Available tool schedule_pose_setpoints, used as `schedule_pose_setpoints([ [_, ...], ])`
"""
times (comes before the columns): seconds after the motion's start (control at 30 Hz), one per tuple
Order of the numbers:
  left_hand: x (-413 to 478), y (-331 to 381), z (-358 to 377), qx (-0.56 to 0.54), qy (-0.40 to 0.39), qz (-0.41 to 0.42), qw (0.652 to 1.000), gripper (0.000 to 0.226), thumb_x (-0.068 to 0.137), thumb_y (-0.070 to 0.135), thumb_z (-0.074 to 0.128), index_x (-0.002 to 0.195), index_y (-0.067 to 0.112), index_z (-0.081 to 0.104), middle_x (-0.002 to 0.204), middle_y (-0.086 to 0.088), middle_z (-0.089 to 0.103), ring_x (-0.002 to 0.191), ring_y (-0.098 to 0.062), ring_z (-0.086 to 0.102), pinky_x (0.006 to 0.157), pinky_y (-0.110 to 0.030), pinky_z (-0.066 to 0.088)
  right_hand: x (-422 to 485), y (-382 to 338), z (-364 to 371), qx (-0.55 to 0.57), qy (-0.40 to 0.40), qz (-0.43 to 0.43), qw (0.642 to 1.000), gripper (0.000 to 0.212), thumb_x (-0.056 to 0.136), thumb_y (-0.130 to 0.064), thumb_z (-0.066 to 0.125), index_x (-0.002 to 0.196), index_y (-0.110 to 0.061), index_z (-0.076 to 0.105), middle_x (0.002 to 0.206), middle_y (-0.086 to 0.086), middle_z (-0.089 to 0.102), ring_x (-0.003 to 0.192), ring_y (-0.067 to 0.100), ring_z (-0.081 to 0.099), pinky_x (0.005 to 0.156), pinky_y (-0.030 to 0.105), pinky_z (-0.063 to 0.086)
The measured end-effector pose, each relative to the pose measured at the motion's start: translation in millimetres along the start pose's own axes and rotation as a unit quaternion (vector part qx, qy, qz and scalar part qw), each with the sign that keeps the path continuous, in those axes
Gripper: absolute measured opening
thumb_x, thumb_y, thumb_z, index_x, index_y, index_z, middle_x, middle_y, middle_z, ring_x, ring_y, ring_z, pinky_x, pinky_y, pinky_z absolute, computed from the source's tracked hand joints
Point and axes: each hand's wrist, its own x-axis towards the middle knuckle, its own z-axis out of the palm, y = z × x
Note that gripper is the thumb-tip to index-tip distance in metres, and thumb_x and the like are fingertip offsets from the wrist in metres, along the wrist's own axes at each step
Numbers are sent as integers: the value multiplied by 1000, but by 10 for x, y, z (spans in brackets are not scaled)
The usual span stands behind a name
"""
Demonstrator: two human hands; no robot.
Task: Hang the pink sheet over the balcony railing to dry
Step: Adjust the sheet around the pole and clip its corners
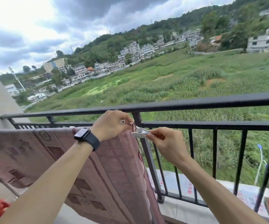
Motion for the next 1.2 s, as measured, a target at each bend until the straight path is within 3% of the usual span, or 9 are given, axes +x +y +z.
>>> schedule_pose_setpoints([
  [0.17, -13, -58, -1, -13, 4, -22, 1000, 13, 80, 49, 75, 86, 38, 72, 93, 15, 70, 92, -6, 61, 82, -37, 50, 223, -153, 102, -46, -46, -37, 997, 21, 87, -36, 76, 104, -22, 79, 81, -9, 74, 62, -1, 58, 61, 20, 49],
  [0.43, -29, 49, 80, 13, 63, -2, 998, 20, 83, 51, 71, 90, 33, 65, 91, 15, 64, 89, -8, 60, 72, -28, 43, 233, -101, 126, -30, -77, -37, 996, 54, 88, -45, 72, 136, -25, 60, 113, -11, 69, 84, 1, 67, 83, 28, 58],
  [0.53, -260, 55, 216, -51, 197, -14, 979, 26, 85, 50, 70, 103, 33, 62, 102, 16, 63, 89, 2, 58, 76, -11, 42, 39, 78, 103, 54, -82, 18, 995, 64, 78, -54, 74, 135, -34, 55, 113, -19, 66, 89, -6, 66, 80, 19, 57],
  [0.6, -583, 60, 532, -116, 333, -27, 935, 21, 88, 45, 68, 100, 31, 59, 98, 15, 61, 89, 2, 58, 74, -3, 39, -196, 322, 132, 69, -80, 55, 993, 51, 79, -52, 75, 126, -38, 59, 108, -21, 68, 91, -7, 66, 79, 15, 55],
  [0.67, -953, 26, 1077, -163, 370, -81, 911, 14, 89, 42, 66, 92, 33, 56, 90, 16, 60, 86, -2, 60, 72, -7, 41, -488, 641, 212, 75, -81, 107, 988, 38, 83, -46, 76, 118, -38, 63, 102, -20, 71, 89, -6, 67, 77, 14, 54],
  [0.77, -1468, -68, 2043, -264, 229, -254, 902, 13, 88, 40, 69, 90, 34, 58, 86, 17, 64, 81, -6, 63, 70, -34, 55, -982, 1174, 421, 60, -122, 194, 971, 24, 86, -39, 75, 106, -44, 62, 97, -19, 72, 84, -7, 66, 72, 14, 50],
  [0.87, -1890, -212, 2950, -222, 20, -391, 893, 20, 85, 49, 67, 96, 36, 58, 101, 18, 66, 89, -7, 61, 76, -32, 52, -1505, 1724, 673, 1, -205, 285, 937, 23, 86, -46, 71, 106, -42, 60, 101, -17, 70, 84, -8, 66, 75, 15, 51],
  [1.03, -2223, -389, 4155, -145, -206, -459, 852, 37, 77, 61, 56, 106, 38, 54, 118, 16, 59, 102, -14, 62, 77, -28, 43, -2144, 2663, 1122, -89, -316, 370, 869, 48, 84, -49, 68, 124, -25, 58, 110, -9, 67, 85, 0, 64, 74, 25, 48],
  [1.2, -2482, -631, 5321, -97, -276, -470, 833, 46, 83, 56, 45, 119, 27, 52, 125, -1, 56, 111, -29, 61, 88, -36, 49, -2550, 3751, 1789, -144, -373, 374, 837, 62, 88, -48, 67, 137, -13, 50, 122, 3, 64, 102, 18, 64, 69, 17, 42],
])
